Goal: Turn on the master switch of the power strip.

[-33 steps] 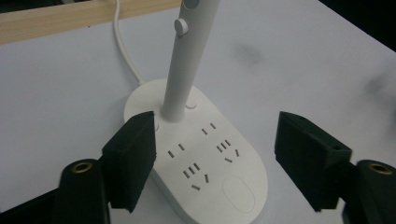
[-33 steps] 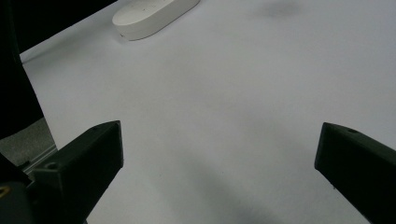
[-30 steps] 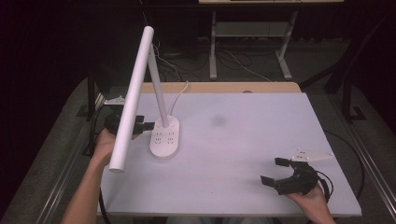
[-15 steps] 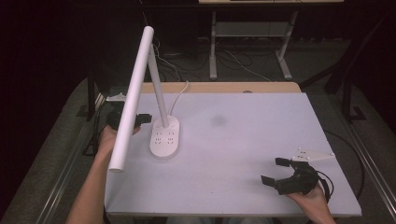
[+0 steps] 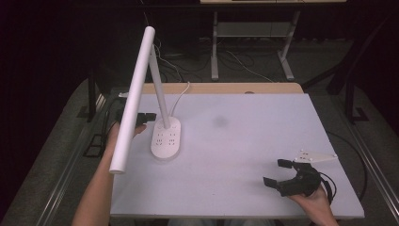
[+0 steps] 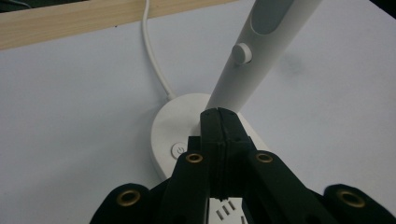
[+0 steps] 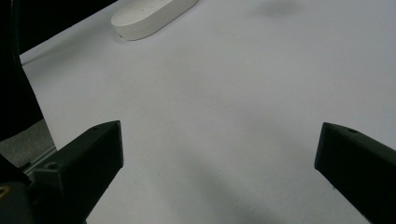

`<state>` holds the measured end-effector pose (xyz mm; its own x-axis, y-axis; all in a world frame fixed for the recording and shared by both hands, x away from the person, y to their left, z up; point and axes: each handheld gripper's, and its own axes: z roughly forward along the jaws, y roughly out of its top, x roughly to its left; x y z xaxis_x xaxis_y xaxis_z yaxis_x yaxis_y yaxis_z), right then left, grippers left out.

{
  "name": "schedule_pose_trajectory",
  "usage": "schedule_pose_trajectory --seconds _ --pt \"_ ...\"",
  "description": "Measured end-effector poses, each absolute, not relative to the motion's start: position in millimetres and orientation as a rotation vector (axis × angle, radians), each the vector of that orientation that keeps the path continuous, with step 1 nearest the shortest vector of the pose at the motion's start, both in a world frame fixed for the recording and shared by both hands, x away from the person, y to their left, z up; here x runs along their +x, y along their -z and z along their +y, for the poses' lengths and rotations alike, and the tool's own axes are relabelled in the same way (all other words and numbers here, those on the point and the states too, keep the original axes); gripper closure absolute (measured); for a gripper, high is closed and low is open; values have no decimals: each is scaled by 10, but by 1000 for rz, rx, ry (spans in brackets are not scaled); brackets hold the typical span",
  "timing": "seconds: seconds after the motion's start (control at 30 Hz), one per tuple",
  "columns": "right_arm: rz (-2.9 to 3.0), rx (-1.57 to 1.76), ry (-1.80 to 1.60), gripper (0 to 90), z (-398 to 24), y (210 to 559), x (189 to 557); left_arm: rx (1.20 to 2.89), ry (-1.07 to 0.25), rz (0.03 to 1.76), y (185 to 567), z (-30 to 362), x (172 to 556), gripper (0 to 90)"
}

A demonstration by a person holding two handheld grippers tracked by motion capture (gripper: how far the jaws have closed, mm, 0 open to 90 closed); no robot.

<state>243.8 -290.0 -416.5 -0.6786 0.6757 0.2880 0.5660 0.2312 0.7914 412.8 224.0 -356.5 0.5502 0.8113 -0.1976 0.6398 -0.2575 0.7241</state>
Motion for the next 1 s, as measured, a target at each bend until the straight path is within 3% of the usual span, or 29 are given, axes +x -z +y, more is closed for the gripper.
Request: schedule_pose_trajectory --seconds 1.0 --pt "2377 1200 -1438 6 -2905 4173 2443 2010 -241 1217 3904 2204 4373 900"
